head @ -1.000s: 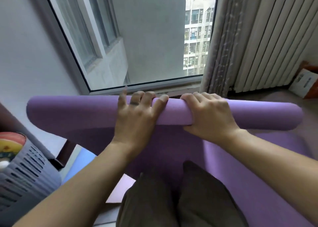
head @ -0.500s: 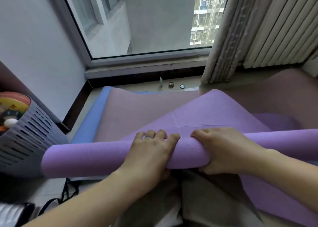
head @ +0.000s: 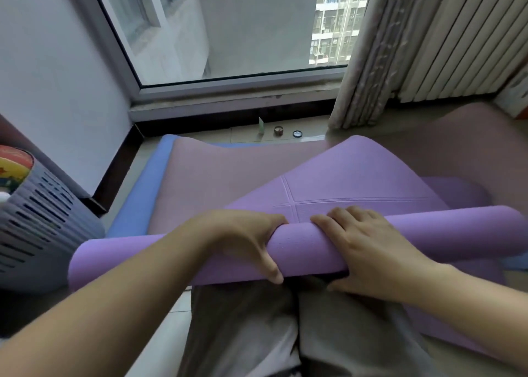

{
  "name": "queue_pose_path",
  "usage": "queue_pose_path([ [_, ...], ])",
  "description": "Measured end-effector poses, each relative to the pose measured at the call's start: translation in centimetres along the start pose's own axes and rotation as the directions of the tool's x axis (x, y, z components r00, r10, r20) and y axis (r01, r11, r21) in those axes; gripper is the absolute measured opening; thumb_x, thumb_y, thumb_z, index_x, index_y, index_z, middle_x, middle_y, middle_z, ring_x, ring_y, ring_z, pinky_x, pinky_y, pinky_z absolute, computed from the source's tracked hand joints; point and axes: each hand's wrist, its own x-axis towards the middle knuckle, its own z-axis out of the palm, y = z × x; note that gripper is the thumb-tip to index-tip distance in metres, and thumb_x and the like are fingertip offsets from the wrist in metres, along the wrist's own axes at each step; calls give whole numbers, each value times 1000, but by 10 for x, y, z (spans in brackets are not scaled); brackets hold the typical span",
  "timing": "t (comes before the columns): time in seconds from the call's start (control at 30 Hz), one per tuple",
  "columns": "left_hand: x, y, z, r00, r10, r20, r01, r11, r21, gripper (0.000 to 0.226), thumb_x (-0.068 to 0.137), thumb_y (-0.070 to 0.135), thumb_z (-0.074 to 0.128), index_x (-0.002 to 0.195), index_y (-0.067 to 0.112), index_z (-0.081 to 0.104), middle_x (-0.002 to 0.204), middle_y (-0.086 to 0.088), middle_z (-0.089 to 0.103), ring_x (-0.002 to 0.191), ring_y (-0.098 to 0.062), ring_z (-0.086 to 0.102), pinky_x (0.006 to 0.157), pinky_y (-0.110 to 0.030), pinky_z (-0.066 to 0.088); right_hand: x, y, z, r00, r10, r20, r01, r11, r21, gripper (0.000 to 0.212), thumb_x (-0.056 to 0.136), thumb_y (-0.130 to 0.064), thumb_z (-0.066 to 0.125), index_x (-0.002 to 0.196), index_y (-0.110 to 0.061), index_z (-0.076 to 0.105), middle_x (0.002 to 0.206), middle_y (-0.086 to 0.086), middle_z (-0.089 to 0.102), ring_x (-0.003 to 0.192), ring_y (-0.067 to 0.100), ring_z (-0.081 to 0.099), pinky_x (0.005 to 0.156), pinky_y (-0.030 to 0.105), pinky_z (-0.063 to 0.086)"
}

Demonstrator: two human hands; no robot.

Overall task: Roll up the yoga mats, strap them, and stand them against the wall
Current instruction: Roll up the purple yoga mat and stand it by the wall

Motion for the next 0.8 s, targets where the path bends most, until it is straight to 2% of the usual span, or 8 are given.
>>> queue_pose_path([
  [0.07, 2, 2, -7, 1000, -8, 1, 8, 999, 51, 71, 69, 57, 75, 129, 42, 40, 128, 9, 44, 113, -17, 50, 98, -40, 44, 10, 2, -4, 997, 47, 68, -51, 998, 48, 86, 57, -67, 68, 128, -26, 42, 115, 0, 53, 101, 25, 51, 83, 41, 46],
  [0.23, -7, 26, 16, 933, 41, -358, 134, 883, 451, 89, 83, 48, 64, 149, 27, 8, 141, -7, 23, 124, -31, 37, 91, -42, 40, 38, 22, -19, 951, 42, 306, -128, 956, 266, 78, 60, -64, 73, 123, -32, 42, 116, -8, 54, 104, 17, 53, 86, 34, 46],
  [0.33, 2, 26, 39, 884, -9, -467, 254, 849, 464, 90, 88, 37, 60, 149, 23, -5, 147, -9, 18, 129, -33, 31, 99, -45, 31, 53, 28, -28, 884, 21, 467, -195, 925, 327, 78, 59, -59, 80, 122, -32, 43, 116, -11, 56, 105, 15, 54, 86, 33, 45],
  [0.4, 7, 18, 42, 867, -7, -499, 260, 861, 438, 91, 84, 32, 63, 148, 26, -2, 145, -8, 22, 127, -31, 33, 99, -43, 30, 52, 22, -25, 898, 69, 434, -199, 944, 262, 84, 58, -63, 78, 127, -31, 40, 120, -8, 53, 109, 18, 51, 88, 36, 43],
  [0.5, 10, 11, 38, 869, 10, -495, 224, 883, 412, 93, 78, 33, 68, 147, 27, 6, 140, -6, 28, 121, -30, 39, 95, -40, 33, 37, 3, -4, 989, 118, 84, -118, 993, -8, 100, 53, -70, 70, 135, -26, 35, 118, 1, 50, 106, 27, 51, 90, 47, 41],
  [0.57, 14, 7, 30, 888, 25, -459, 173, 906, 385, 92, 73, 35, 70, 146, 28, 13, 134, -5, 35, 116, -29, 44, 91, -38, 38, 32, -4, 10, 991, 72, -113, -76, 997, -32, 93, 49, -63, 73, 128, -22, 45, 106, 4, 58, 91, 30, 59, 79, 46, 46],
  [0.7, 22, -9, 1, 953, 50, -297, 25, 970, 243, 91, 69, 43, 73, 143, 30, 23, 129, -3, 43, 116, -28, 47, 94, -40, 44, 51, 3, -5, 993, 97, 70, -101, 993, 60, 76, 65, -51, 68, 131, -27, 39, 113, -2, 52, 101, 25, 54, 76, 35, 40],
  [0.8, 26, -9, -2, 954, 24, -298, 69, 952, 299, 97, 71, 46, 73, 147, 28, 16, 134, -3, 41, 119, -29, 46, 96, -41, 44, 64, 15, -11, 981, 79, 179, -105, 984, 143, 80, 61, -53, 72, 129, -27, 38, 113, -5, 54, 103, 21, 56, 72, 31, 40],
])
